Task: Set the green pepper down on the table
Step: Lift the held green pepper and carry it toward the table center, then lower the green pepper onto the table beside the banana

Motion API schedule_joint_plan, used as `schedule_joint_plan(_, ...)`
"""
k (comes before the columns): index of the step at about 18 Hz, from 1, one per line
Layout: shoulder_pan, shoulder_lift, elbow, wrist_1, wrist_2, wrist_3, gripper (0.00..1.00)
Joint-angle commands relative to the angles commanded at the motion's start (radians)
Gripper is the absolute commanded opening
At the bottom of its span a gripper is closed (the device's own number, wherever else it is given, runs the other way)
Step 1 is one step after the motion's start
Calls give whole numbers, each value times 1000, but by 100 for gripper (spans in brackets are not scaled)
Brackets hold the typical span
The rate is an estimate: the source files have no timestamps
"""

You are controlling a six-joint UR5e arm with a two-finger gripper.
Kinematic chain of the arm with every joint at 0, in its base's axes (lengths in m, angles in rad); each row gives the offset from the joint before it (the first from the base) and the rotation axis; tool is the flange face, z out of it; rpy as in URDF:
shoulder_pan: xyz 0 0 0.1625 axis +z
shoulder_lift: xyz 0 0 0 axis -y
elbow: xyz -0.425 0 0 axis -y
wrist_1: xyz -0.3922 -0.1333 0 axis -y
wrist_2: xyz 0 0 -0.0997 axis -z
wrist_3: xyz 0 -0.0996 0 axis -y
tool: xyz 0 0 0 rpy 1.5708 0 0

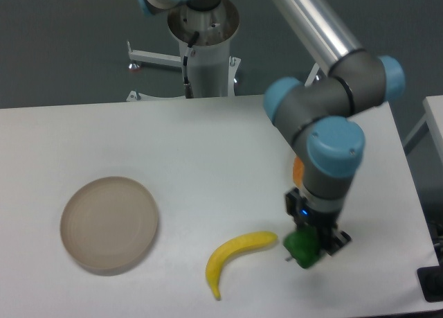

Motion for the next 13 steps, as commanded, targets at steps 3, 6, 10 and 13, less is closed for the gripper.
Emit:
schedule_joint_plan(3,11,100,-172,21,-8,15,36)
schedule_joint_plan(6,18,158,-282,32,-8,28,36)
schedule_joint_plan(10,25,191,-413,112,-69,15,34)
schedule_joint_plan(13,18,221,-473,179,-106,-15,34)
